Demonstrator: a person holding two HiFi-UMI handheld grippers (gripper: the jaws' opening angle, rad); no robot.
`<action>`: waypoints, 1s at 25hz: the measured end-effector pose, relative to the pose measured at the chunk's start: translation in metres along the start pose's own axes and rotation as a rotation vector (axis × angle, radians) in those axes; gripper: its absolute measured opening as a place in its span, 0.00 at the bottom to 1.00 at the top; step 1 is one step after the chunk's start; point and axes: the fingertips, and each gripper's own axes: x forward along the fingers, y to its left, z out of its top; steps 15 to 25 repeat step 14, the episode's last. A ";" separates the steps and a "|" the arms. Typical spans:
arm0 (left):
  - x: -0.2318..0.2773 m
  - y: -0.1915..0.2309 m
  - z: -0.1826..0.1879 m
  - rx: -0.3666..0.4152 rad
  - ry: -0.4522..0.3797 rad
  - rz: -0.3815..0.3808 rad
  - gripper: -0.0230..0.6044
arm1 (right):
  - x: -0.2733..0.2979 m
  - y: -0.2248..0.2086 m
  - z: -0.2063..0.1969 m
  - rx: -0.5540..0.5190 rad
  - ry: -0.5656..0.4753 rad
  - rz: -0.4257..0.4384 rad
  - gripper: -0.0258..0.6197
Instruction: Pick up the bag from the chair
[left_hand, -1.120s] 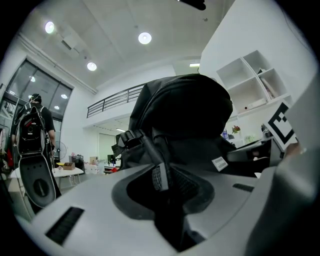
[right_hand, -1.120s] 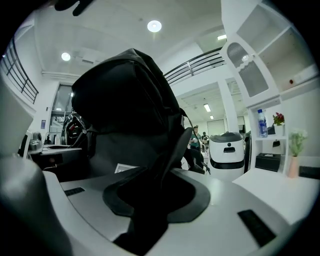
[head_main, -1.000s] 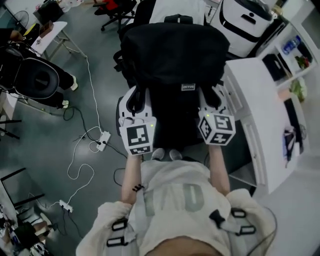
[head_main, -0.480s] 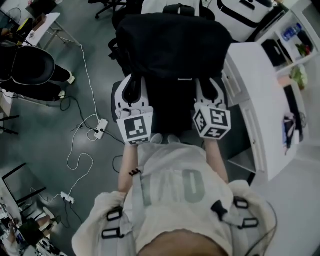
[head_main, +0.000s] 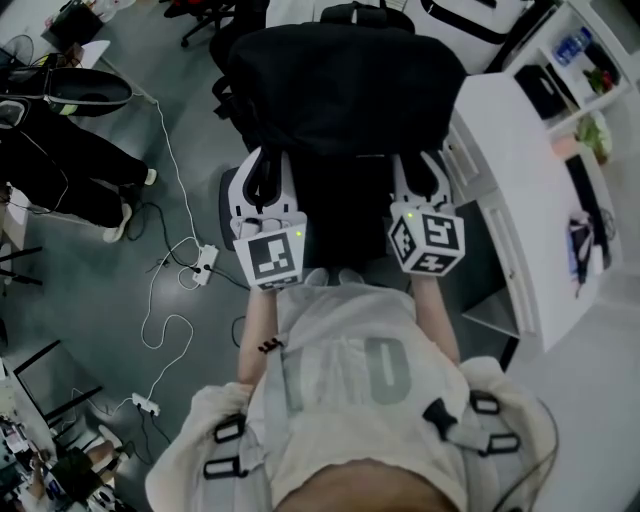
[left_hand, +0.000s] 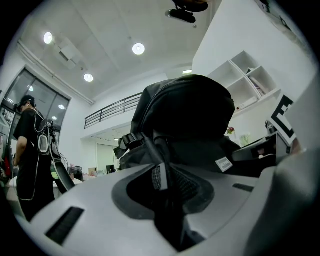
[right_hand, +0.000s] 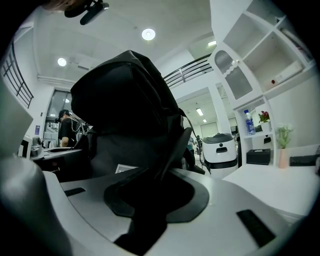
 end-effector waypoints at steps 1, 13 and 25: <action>0.000 -0.002 0.001 0.003 -0.001 -0.004 0.16 | 0.000 -0.002 0.000 0.002 0.000 -0.003 0.19; 0.007 -0.006 -0.006 0.009 0.022 -0.009 0.16 | 0.005 -0.009 -0.006 0.011 0.006 -0.001 0.19; 0.006 -0.003 -0.006 0.008 0.022 -0.007 0.16 | 0.005 -0.006 -0.006 0.010 0.005 0.001 0.19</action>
